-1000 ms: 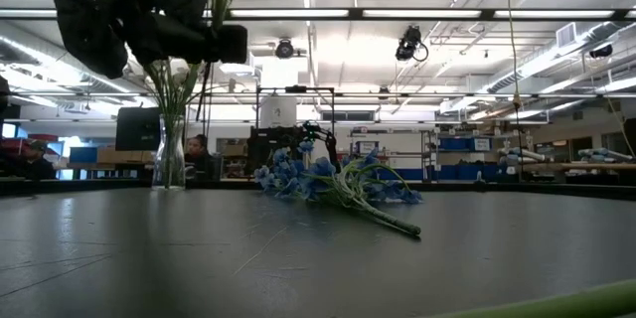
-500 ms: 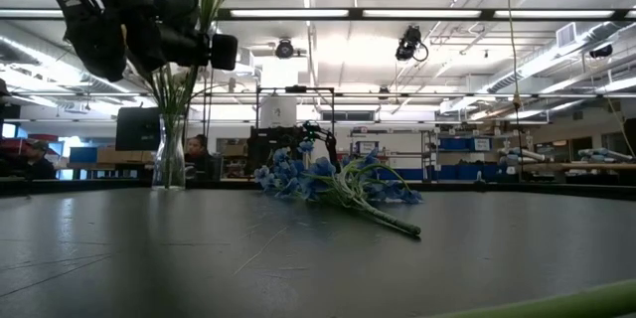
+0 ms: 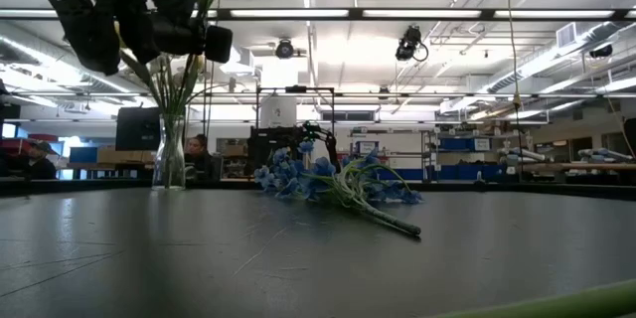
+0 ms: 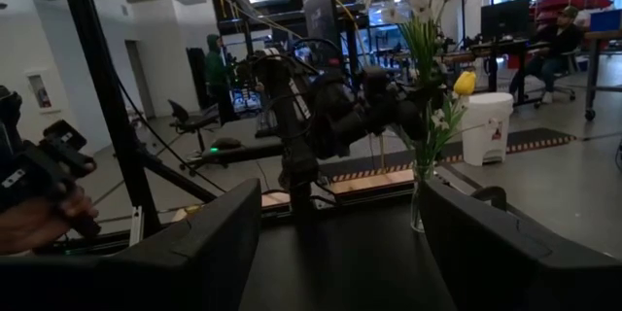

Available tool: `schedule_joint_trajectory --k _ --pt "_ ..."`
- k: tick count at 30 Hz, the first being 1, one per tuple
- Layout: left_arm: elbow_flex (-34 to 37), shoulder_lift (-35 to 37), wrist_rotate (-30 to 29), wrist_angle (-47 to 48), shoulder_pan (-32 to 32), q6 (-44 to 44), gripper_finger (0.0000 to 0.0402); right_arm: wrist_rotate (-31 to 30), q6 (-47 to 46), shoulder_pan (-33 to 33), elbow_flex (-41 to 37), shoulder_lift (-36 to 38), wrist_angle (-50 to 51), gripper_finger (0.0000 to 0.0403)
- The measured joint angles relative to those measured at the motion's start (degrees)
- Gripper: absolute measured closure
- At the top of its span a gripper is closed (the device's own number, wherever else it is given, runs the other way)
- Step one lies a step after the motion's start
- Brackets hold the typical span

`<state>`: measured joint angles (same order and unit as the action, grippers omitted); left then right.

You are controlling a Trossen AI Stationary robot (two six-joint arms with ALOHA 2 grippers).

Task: Sort flowers into vase by color
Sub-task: Put the white flowers into the transparent vase

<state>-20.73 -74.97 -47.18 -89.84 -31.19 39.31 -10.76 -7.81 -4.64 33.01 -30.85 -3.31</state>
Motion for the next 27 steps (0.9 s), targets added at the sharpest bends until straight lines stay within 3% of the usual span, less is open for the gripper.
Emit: schedule_joint_trajectory --k 6,18,22,27 --pt "1.67 -0.06 -0.13 0.96 -1.4 -7.89 0.0392 0.01 0.01 0.0 0.0 0.01 0.0 0.0117" --pt "1.73 -0.06 -0.28 3.15 -0.34 -7.93 0.0386 0.0 0.01 0.0 0.0 0.0 0.0 0.0117" --pt "1.75 -0.06 -2.66 3.39 0.67 -4.87 0.0349 0.01 0.01 0.0 0.0 0.01 0.0 0.0117" --pt "1.75 -0.06 -4.27 3.16 1.75 -4.16 0.0274 0.01 0.01 0.0 0.0 0.0 0.0 0.0117"
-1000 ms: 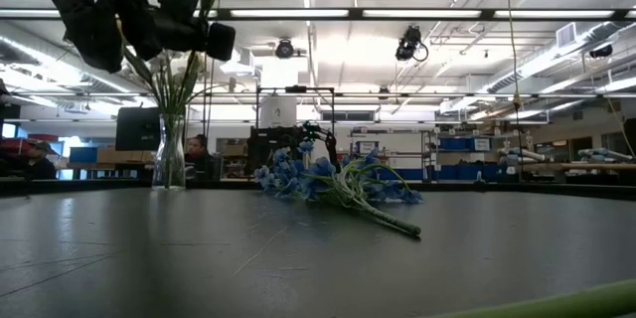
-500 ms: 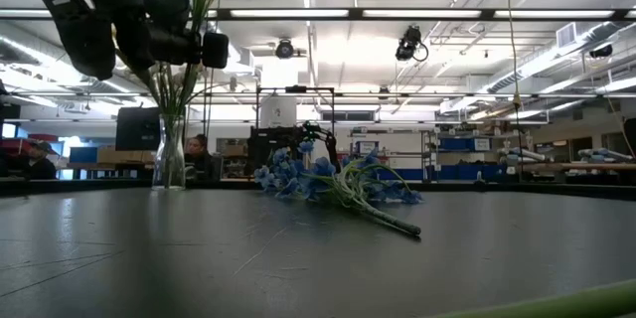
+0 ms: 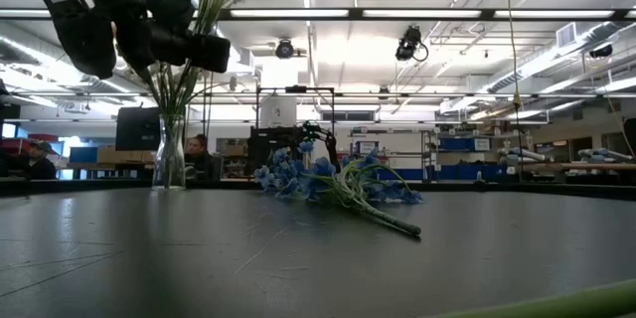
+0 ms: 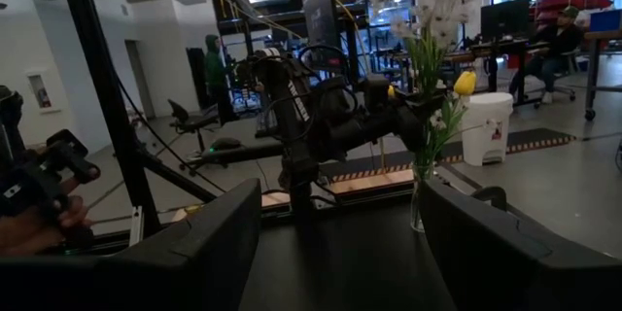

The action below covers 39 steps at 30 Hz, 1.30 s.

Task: Sort flowers into vase by color
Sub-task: Put the white flowers into the transparent vase

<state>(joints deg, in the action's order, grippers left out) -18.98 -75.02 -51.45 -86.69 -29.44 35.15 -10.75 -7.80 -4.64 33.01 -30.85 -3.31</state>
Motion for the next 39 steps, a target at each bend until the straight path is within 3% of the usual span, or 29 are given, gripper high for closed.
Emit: schedule_joint_trajectory --k 4,9,19,32,39 --pt "0.0 0.0 -3.16 -0.18 0.56 -2.73 0.0222 0.01 -0.01 0.0 0.0 0.0 0.0 0.0117" --pt "0.02 0.0 -6.13 -0.97 0.5 -9.32 0.0199 0.01 0.01 0.0 0.0 0.02 0.0 0.0117" --pt "0.02 0.0 -10.91 -2.52 0.58 -20.71 0.0199 0.01 0.01 -0.02 0.0 0.0 0.0 0.0117" --pt "0.0 1.52 -14.65 -3.11 4.11 -25.3 0.0199 0.01 0.01 0.0 0.0 0.02 0.0 0.0117" --pt "-0.02 4.05 -18.15 -3.14 5.53 -21.19 0.0253 0.01 0.01 0.0 0.0 0.0 0.0 0.0117"
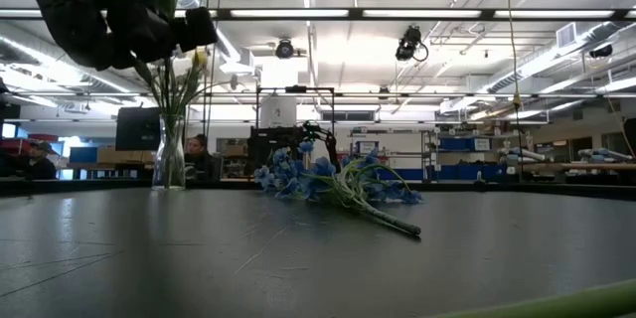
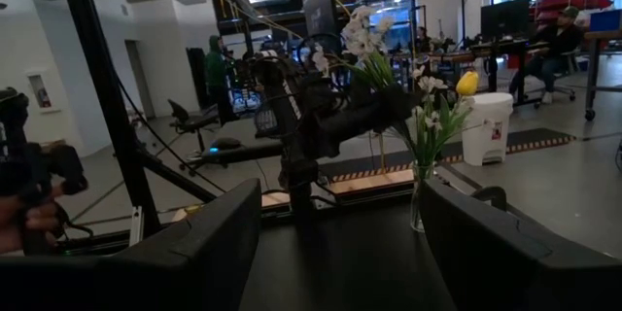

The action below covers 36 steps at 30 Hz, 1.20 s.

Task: Sort flowers into vase by color
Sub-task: Put the white flowers into the transparent vase

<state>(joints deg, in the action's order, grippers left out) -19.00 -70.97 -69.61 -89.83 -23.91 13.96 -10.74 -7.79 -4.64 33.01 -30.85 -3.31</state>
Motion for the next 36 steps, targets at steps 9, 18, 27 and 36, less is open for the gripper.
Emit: schedule_joint_trajectory --k 9,18,27,36 --pt "-2.49 2.54 -1.54 0.03 1.11 8.93 0.0367 -0.01 -0.01 -0.02 0.0 0.0 0.0 0.0117" --pt "-3.61 3.29 -5.24 0.06 1.35 13.23 0.0395 0.0 -0.02 0.0 0.0 0.0 0.0 0.0117" --pt "-3.63 3.27 -7.25 1.13 0.76 17.78 0.0396 0.0 -0.02 -0.01 0.0 0.0 0.0 0.0117" --pt "-3.63 3.05 -7.18 6.29 -0.69 9.04 0.0396 -0.02 0.0 -0.02 0.0 0.0 0.0 0.0117"
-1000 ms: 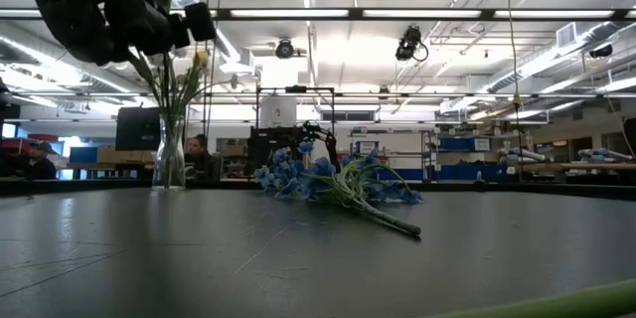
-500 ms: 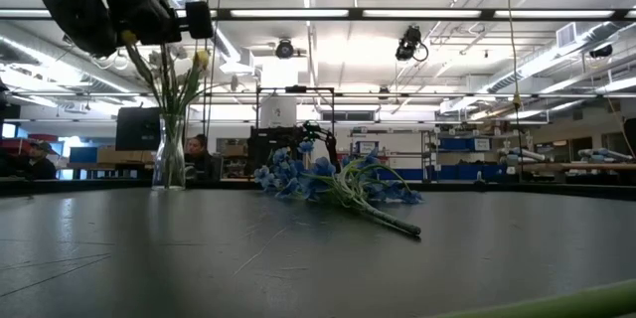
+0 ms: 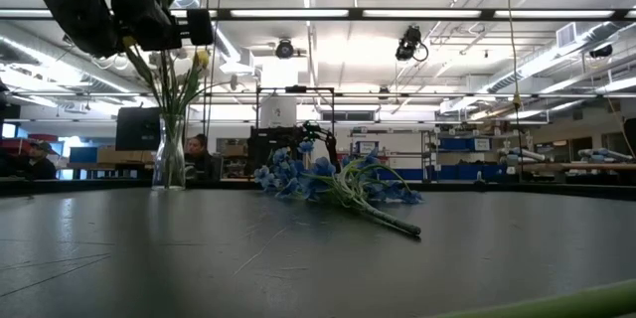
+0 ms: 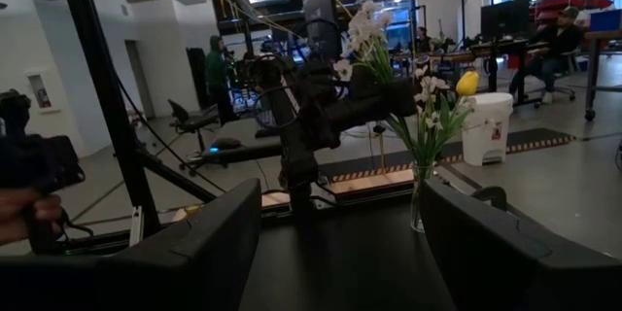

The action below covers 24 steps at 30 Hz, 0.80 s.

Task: Sort flowers into vase by color
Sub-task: Put the white flowers into the transparent vase

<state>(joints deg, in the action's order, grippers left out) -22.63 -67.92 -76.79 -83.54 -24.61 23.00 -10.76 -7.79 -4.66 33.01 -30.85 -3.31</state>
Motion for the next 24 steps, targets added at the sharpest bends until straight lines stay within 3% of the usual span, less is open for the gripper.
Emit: schedule_joint_trajectory --k 11,24 --pt "-0.02 0.0 3.06 6.84 -1.3 -3.36 0.0346 0.02 0.0 0.0 0.0 0.02 0.0 0.0117" --pt "-0.02 0.03 2.96 7.56 -0.82 2.06 0.0181 0.02 0.0 0.02 0.0 0.0 0.0 0.0117"
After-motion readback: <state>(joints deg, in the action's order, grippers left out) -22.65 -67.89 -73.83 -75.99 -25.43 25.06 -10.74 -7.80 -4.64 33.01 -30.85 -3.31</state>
